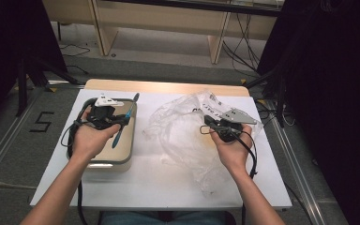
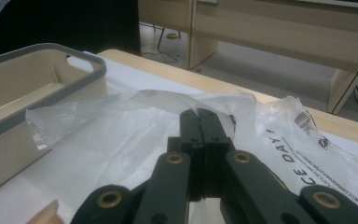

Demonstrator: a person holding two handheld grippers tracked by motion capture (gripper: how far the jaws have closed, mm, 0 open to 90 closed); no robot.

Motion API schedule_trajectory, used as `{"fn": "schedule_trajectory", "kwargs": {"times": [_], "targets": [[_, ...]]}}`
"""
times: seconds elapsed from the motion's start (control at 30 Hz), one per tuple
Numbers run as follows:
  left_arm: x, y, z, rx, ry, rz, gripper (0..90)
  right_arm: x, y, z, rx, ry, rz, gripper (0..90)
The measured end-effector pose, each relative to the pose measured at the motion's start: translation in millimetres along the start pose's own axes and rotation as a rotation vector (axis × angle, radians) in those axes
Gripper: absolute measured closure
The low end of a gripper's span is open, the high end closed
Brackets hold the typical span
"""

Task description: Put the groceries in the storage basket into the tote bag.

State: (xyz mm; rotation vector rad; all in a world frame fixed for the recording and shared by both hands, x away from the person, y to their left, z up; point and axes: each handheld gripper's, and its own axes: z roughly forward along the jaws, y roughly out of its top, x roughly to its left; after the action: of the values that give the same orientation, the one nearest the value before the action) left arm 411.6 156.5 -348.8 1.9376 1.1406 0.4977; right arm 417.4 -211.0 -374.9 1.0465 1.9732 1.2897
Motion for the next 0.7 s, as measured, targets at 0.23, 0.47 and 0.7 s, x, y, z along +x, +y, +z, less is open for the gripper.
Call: {"fn": "schedule_trajectory", "kwargs": {"times": [0.23, 0.47, 0.7], "targets": [[-7.8, 1.3, 0.9, 0.003, -0.015, 0.019, 78.9, 0.0, 0.1, 0.0, 0.0, 0.0, 0.001, 90.0], [-14.4, 2.1, 1.8, -0.001, -0.034, 0.031, 78.9, 0.1, 0.2, -0.3, 0.0, -0.001, 0.001, 90.0], [-21.8, 2.6, 2.3, -0.01, -0.041, 0.047, 78.9, 0.4, 0.3, -0.3, -0.001, 0.001, 0.0, 90.0]]}}
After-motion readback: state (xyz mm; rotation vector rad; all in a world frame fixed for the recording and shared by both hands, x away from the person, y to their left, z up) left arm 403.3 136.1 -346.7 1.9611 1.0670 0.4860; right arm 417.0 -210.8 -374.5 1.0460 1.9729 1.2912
